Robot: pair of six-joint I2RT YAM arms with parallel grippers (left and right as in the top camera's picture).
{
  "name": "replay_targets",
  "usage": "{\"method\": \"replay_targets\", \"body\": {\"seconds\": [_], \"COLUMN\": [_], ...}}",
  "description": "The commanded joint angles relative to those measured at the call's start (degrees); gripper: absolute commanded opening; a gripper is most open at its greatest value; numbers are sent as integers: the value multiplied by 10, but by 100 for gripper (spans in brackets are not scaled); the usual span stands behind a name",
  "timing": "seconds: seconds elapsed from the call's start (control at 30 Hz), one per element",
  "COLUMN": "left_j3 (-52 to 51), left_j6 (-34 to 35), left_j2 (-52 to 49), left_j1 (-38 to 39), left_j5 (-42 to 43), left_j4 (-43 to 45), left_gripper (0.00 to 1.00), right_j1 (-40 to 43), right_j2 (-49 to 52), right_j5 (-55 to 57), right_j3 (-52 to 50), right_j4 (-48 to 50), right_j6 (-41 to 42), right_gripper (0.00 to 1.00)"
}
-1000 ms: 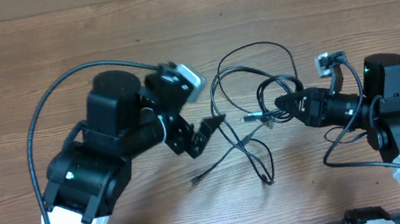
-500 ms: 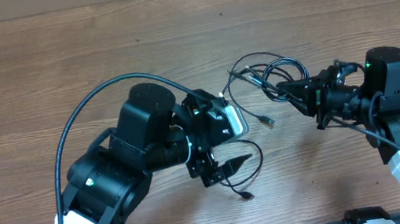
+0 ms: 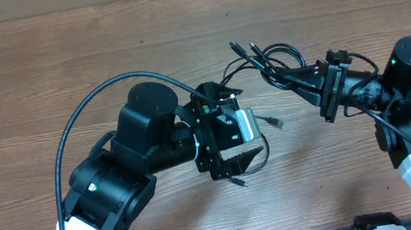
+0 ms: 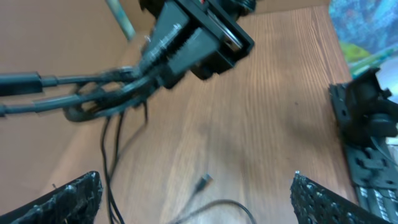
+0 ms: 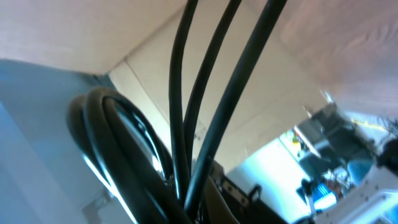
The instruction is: Untangle cables
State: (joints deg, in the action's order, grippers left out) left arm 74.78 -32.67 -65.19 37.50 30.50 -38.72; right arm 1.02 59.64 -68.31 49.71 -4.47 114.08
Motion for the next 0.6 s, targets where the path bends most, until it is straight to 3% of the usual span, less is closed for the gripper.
{"method": "replay_targets", "body": {"seconds": [0.0, 0.17, 0.57], "left_j3": [8, 8, 8], "left_j6": [-43, -77, -161], "left_j2": [-1, -1, -7], "left_j1": [2, 2, 5], "left_j5": [11, 11, 56], "left_j4": [24, 48, 59], "left_gripper": [95, 99, 88], "right_j1": [-3, -3, -3], "right_j2": [-3, -3, -3], "right_j5": [-69, -140, -212], "right_j3": [9, 9, 9], "right_j4": [31, 62, 107], "right_j6": [77, 92, 89], "right_gripper": [4, 4, 4]}}
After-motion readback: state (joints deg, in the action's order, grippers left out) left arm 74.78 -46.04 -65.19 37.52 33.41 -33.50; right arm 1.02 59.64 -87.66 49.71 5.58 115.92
